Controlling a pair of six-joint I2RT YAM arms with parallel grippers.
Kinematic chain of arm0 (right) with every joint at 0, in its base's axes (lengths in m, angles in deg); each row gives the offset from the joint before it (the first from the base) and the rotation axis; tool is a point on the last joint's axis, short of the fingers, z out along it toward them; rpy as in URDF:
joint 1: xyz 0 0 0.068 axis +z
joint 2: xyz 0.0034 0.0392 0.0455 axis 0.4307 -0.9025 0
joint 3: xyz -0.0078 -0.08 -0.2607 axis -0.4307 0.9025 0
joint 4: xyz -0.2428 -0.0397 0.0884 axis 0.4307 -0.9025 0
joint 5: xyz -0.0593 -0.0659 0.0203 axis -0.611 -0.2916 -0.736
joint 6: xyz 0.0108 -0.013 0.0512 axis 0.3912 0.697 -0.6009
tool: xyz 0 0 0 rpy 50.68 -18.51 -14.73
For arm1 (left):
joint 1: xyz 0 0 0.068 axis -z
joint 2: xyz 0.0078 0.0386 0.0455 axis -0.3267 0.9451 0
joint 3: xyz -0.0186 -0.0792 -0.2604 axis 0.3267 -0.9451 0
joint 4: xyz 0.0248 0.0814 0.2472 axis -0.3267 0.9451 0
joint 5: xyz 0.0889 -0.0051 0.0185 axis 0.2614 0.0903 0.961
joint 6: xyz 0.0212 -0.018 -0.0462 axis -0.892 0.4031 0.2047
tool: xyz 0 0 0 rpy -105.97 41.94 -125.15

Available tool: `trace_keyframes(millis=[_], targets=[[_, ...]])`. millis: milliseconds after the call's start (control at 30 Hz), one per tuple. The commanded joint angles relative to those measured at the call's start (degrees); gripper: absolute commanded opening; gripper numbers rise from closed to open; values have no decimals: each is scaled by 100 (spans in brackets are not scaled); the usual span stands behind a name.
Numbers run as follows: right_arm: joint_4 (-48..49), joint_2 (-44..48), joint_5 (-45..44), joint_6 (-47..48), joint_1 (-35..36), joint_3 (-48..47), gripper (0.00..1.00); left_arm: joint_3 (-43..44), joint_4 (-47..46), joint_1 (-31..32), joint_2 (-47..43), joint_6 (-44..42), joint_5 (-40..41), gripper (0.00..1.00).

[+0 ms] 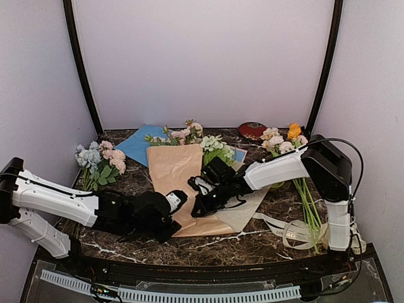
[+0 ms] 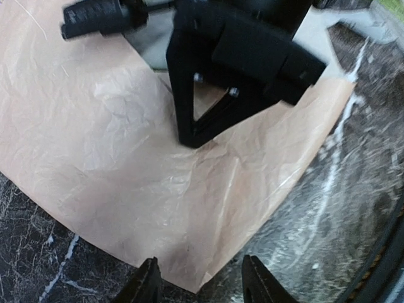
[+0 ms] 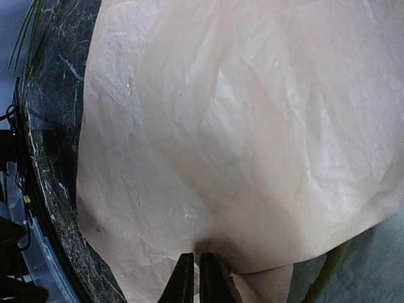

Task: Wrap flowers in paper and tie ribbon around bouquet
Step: Pick up the two-thirds-folded wrapping paper from the center of the board.

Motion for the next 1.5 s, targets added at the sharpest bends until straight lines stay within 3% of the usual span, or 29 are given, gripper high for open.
trace_keyframes(millis=[0, 100, 367, 467, 600, 767, 867, 967, 1033, 1067, 1133, 1167, 1200, 1267, 1333, 1367, 1433, 1467], targets=[[-431, 151, -649, -171, 97, 114, 6, 570, 412, -109, 1023, -733, 499, 44], [-201, 250, -771, -475, 164, 257, 6, 714, 295, -446, 1155, -1138, 350, 44], [-403, 276, -1224, -914, 363, 337, 7, -66, -849, -768, 198, -1567, -948, 44], [-572, 251, -1325, -970, 395, 146, 7, -122, -840, -1199, 736, -1331, -1317, 41], [-833, 290, -1605, -1078, 414, -178, 8, -151, -1105, -1197, 1326, -1250, -1690, 38], [-1692, 404, -2564, -1110, 423, -729, 12, -519, -1509, -1196, 1452, -1088, -1826, 38], [-2433, 557, -3746, -1015, 422, -1183, 17, -844, -1654, -1196, 1340, -940, -1932, 37], [-3313, 724, -5380, -907, 431, -1800, 35, -1084, -1838, -1196, 1231, -899, -2102, 37], [-3524, 907, -6566, -777, 434, -2059, 41, -1151, -1970, -1196, 1215, -919, -2191, 37], [-3479, 1033, -7213, -763, 432, -2095, 50, -1135, -1993, -1196, 1228, -947, -2208, 37], [-3158, 1376, -8217, -890, 432, -2029, 87, -1040, -1963, -1196, 1302, -1018, -2222, 37], [-2983, 1517, -8633, -1184, 432, -1939, 98, -999, -1953, -1196, 1346, -1039, -2235, 37], [-2985, 1648, -8820, -1612, 421, -1897, 99, -973, -1963, -1198, 1381, -1042, -2263, 38], [-2823, 1943, -8407, -1975, 367, -1776, 100, -979, -2028, -1197, 1411, -1019, -2365, 38], [-2317, 2316, -7246, -2080, 353, -1318, 99, -1018, -2087, -1196, 1394, -993, -2466, 38], [-2240, 2482, -6585, -2429, 349, -1098, 92, -1014, -2082, -1196, 1390, -996, -2473, 37], [-2512, 2701, -5448, -3861, 364, -589, 81, -1012, -2062, -1196, 1384, -1015, -2452, 38], [-2738, 2867, -4998, -4766, 396, -254, 80, -1004, -2056, -1196, 1392, -1031, -2455, 38]])
